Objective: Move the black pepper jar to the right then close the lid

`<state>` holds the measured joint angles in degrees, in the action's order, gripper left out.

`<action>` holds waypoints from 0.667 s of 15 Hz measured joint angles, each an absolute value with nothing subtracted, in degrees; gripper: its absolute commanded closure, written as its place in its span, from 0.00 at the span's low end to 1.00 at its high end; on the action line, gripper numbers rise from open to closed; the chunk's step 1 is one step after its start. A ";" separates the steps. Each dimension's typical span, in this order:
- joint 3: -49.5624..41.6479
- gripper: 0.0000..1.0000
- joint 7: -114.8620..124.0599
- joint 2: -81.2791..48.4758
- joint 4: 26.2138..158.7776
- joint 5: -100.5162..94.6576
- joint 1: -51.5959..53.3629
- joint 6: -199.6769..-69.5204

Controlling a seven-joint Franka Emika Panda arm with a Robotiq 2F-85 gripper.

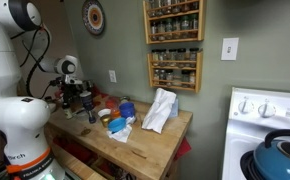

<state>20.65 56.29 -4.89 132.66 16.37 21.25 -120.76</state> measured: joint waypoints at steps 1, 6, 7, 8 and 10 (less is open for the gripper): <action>20.62 0.02 56.10 -4.90 132.80 16.57 21.25 -121.09; 20.61 0.01 54.86 -5.07 133.99 17.82 21.25 -122.94; 20.58 0.01 54.77 -5.24 134.19 17.97 21.25 -123.13; 20.57 0.01 54.74 -5.47 134.35 18.11 21.25 -123.33; 20.55 0.02 54.67 -5.88 134.60 18.32 21.25 -123.74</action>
